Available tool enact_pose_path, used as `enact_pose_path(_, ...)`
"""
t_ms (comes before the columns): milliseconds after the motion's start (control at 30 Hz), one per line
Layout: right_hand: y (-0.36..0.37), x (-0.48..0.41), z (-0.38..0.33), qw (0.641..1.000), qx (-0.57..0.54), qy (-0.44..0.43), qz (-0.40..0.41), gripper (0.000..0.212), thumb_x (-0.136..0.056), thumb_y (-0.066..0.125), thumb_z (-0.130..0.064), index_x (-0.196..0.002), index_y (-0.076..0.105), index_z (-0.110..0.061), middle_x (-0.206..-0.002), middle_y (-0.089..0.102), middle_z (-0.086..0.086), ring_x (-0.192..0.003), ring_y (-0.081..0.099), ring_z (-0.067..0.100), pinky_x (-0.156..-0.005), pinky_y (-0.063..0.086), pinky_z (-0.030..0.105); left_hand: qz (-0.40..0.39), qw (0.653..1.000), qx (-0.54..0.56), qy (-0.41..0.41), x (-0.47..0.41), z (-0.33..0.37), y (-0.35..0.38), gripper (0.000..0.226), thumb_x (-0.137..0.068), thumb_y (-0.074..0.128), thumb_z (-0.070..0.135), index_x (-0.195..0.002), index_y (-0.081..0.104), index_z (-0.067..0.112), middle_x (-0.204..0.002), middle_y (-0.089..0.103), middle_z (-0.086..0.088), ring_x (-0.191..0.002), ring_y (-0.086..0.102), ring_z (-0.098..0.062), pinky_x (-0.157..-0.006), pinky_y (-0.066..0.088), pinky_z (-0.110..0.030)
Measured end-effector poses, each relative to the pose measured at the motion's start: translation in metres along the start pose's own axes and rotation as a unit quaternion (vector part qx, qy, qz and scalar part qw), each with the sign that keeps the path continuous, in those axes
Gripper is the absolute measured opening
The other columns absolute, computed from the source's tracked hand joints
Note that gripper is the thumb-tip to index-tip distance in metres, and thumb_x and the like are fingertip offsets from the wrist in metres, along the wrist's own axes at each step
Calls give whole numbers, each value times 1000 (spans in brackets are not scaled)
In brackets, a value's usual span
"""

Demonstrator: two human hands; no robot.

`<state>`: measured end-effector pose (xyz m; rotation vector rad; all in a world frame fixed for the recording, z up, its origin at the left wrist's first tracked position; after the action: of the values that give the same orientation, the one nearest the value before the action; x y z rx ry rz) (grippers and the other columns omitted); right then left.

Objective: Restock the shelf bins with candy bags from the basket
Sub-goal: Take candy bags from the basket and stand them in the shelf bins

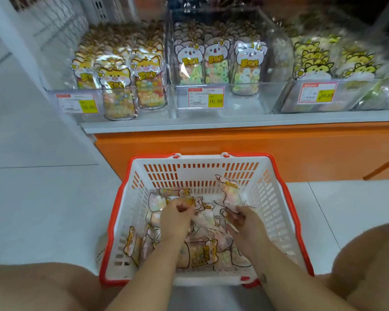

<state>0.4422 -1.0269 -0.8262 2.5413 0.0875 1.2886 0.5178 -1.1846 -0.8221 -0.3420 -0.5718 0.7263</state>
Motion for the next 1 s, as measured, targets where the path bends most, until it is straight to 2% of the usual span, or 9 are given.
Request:
enact_pose_path(133,19,37,-17,996,-69,3,-60,8,-99,53,-16,-95,58,-11,-94,65,10,-88,56,23,-100,41,43,49,991,109,65,21,41,-26,19,-91,70,12,-83,53,16,-77,52,1,-68,49,-12,-57,40,-14)
enact_pose_path(233,30,68,-38,993,-74,-30,-87,11,-99,53,-18,-90,59,-15,-94,64,4,-100,57,19,-110,33,48,100,966,217,94,36,67,-48,17,-89,71,10,-88,57,19,-79,53,2,-73,50,-13,-68,44,-22)
enact_pose_path(400,39,107,-50,978,-104,-43,-177,15,-100,54,-13,-114,54,-7,-120,62,15,-112,63,34,-95,52,52,134,920,355,96,50,86,-72,26,-87,68,-1,-87,60,23,-83,55,-2,-82,49,-23,-69,41,-30)
enact_pose_path(533,46,117,-65,975,-70,-70,-201,20,-102,50,-7,-119,54,1,-120,67,21,-107,68,33,-83,59,45,24,922,378,79,59,98,-81,38,-83,73,8,-111,64,31,-104,57,0,-94,57,-23,-80,46,-36)
enact_pose_path(633,54,125,-91,965,-34,-125,-227,26,-103,47,-5,-127,55,-4,-115,71,15,-104,69,26,-84,60,39,-154,904,398,2,64,114,-91,70,-92,59,-9,-152,35,16,-146,48,-9,-111,60,-21,-94,56,-37)
enact_pose_path(700,60,132,-104,956,2,-156,-250,24,-102,47,-5,-124,57,-5,-109,74,11,-101,71,22,-87,57,37,-254,866,428,-46,67,123,-101,70,-91,52,-15,-154,31,6,-147,50,-20,-111,64,-29,-89,59,-40)
enact_pose_path(767,64,136,-112,944,41,-170,-279,21,-102,47,-4,-120,58,-2,-107,75,10,-98,72,20,-85,57,34,-320,847,422,-48,69,128,-108,61,-89,49,-15,-147,42,2,-137,57,-26,-115,62,-37,-88,58,-46)
enact_pose_path(900,68,147,-117,925,99,-168,-327,15,-99,46,0,-96,60,2,-98,74,16,-88,73,19,-79,58,34,-297,852,427,-54,72,132,-114,47,-90,52,-1,-135,55,6,-127,64,-27,-117,61,-45,-104,44,-62)
enact_pose_path(1000,64,146,-116,908,148,-162,-357,14,-98,49,-2,-98,62,3,-98,73,13,-93,71,18,-86,54,35,-240,857,451,-67,73,136,-116,37,-99,48,10,-135,55,2,-122,67,-26,-112,65,-41,-105,44,-57)
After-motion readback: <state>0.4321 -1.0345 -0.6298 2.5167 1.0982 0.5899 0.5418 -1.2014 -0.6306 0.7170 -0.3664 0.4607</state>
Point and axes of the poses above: each hand's wrist, its own x-axis away from the middle knuckle, its own y-axis out of the palm, z = x × y, the point moved 1 cm from there along -x, towards the middle knuckle
